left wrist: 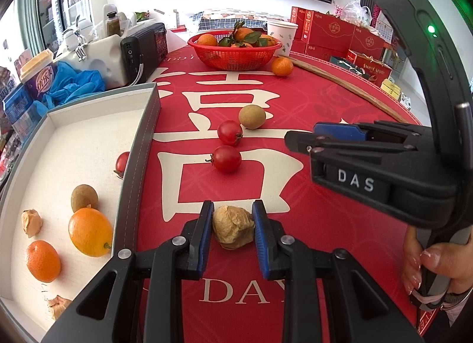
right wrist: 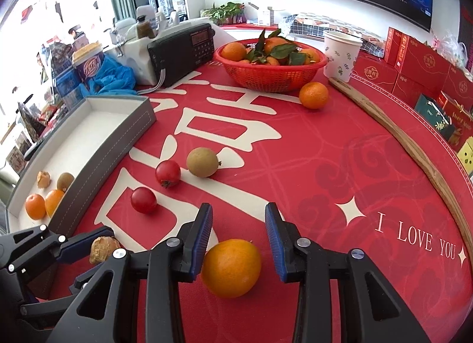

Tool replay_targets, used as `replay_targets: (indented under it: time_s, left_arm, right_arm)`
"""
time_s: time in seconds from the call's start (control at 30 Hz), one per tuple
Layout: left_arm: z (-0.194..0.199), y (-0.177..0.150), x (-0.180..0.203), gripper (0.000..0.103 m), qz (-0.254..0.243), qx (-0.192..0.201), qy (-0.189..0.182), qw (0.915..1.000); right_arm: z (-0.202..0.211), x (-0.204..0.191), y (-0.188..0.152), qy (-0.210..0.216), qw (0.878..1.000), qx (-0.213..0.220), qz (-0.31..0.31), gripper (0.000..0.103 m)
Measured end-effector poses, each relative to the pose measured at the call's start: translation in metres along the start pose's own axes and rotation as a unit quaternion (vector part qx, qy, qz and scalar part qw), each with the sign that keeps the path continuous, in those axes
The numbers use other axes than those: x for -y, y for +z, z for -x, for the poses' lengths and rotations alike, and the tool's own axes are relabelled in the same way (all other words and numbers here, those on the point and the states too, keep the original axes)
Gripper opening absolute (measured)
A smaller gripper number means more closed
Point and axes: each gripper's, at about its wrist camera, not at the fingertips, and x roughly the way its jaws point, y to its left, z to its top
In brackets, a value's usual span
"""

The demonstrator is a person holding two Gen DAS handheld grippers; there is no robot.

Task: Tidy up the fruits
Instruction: 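Close the right tool around the large orange while the left tool holds the husk, then carry the orange and the husk over the white tray with both tools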

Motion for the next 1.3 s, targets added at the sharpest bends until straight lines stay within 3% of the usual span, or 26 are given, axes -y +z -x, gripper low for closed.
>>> replay_targets:
  time_s: [1.3]
  left_arm:
    - [0.020, 0.000, -0.007, 0.029, 0.021, 0.046, -0.009, 0.9987]
  right_arm:
    - [0.003, 0.005, 0.003, 0.014, 1.000, 0.007, -0.016, 0.039]
